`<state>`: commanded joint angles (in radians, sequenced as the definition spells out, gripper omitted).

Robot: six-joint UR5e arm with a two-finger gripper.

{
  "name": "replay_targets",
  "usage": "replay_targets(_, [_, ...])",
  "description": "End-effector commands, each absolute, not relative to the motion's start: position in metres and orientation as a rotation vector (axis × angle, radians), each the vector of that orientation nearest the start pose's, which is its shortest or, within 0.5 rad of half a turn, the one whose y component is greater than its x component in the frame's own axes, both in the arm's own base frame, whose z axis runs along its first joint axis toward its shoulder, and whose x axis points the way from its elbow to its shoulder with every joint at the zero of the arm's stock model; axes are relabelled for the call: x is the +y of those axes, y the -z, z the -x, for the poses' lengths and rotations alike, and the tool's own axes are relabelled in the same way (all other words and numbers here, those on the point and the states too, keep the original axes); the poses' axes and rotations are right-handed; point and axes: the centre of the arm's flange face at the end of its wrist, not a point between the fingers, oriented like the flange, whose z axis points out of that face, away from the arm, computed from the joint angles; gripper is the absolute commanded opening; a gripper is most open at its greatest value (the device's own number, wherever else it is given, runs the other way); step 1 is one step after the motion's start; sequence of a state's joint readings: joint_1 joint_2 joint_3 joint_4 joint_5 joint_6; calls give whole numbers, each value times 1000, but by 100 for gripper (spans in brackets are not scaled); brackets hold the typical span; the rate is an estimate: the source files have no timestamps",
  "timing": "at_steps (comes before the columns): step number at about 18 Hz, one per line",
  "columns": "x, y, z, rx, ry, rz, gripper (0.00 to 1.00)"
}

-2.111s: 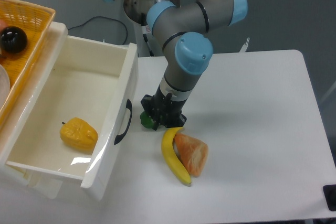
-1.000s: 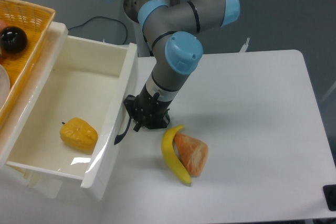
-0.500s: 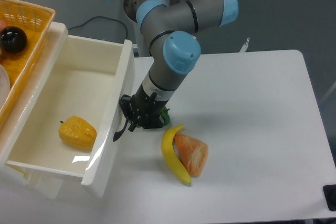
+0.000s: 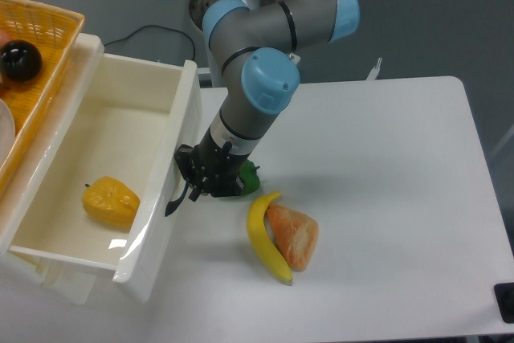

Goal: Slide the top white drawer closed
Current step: 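Push the drawer front with the gripper, sliding the drawer into the cabinet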

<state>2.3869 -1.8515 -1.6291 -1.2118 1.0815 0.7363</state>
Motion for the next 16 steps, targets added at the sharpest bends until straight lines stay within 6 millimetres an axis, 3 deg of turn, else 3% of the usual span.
replay_targets(16, [543,-369,274,-100,502,2728,2])
